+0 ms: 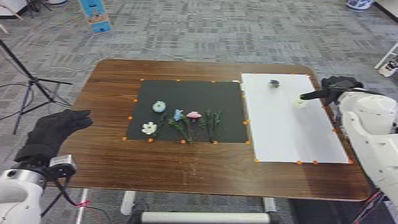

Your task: Arrange flowers

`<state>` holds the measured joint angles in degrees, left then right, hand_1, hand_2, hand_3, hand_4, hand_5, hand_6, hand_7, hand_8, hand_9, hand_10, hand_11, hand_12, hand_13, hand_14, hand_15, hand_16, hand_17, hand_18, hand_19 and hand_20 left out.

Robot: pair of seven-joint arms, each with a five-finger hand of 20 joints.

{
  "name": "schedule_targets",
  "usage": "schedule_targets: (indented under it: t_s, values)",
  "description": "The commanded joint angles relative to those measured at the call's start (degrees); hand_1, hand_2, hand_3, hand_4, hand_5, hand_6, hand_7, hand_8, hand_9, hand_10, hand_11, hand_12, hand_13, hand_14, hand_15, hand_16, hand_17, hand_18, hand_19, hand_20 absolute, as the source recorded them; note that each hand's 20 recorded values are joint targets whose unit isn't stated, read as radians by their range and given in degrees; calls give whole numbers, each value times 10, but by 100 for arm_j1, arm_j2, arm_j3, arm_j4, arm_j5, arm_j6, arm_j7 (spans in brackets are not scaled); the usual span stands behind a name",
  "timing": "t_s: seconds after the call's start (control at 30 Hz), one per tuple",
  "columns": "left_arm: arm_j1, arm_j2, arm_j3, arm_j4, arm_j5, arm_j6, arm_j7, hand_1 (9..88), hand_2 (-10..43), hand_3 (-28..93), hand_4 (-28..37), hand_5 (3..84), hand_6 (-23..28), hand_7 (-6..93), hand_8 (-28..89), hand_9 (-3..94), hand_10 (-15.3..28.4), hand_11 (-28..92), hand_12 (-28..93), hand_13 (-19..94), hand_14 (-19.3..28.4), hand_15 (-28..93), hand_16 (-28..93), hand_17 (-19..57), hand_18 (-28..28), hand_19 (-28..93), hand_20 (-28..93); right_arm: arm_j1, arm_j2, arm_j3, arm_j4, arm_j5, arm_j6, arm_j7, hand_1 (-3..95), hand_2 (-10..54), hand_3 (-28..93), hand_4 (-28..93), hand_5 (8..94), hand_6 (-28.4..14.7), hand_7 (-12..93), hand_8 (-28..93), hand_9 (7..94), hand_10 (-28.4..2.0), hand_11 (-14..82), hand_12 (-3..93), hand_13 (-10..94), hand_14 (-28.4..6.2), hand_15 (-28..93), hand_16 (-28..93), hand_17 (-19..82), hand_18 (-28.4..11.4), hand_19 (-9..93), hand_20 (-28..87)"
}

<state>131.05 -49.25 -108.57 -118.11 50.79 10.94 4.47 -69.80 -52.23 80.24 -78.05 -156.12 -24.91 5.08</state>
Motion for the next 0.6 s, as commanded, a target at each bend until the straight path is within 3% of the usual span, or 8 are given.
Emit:
schedule_targets:
  t_s: [0.03, 0.27, 0.43, 0.6]
  values:
    - [-45, -58, 64, -36, 11, -3, 5, 248, 87, 707, -279, 551, 32, 183, -69, 540, 131, 251, 186, 415, 163, 254, 39, 63, 125, 93, 207, 425, -433, -116, 321, -123, -259, 313, 51, 37, 567, -187, 810, -29, 232, -45, 830, -175, 291, 286, 667, -199, 618, 397, 262, -284, 721, 680]
    - [-51, -70, 73, -44, 14, -1, 9, 247, 88, 707, -277, 551, 33, 182, -68, 541, 132, 252, 186, 413, 164, 254, 40, 62, 125, 94, 207, 424, -659, -145, 547, -639, -632, 219, 75, 37, 570, -179, 808, -29, 231, -44, 830, -175, 290, 288, 668, -198, 618, 399, 263, -284, 723, 678]
    - [25, -119, 25, -68, 6, 14, 17, 248, 88, 707, -276, 552, 33, 184, -69, 540, 131, 252, 187, 413, 164, 254, 40, 62, 125, 94, 206, 381, -766, -65, 671, -682, -679, 283, 82, 34, 569, -177, 808, -28, 231, -44, 830, -174, 290, 288, 668, -197, 618, 399, 263, -284, 724, 676]
    - [-3, -135, 79, -61, 17, -6, 29, 249, 88, 706, -276, 552, 33, 183, -69, 540, 131, 253, 187, 413, 164, 254, 40, 62, 125, 94, 206, 398, -882, 51, 810, -446, -689, 439, 105, 44, 559, -176, 810, -28, 232, -44, 833, -173, 290, 286, 668, -198, 618, 399, 264, -284, 726, 673]
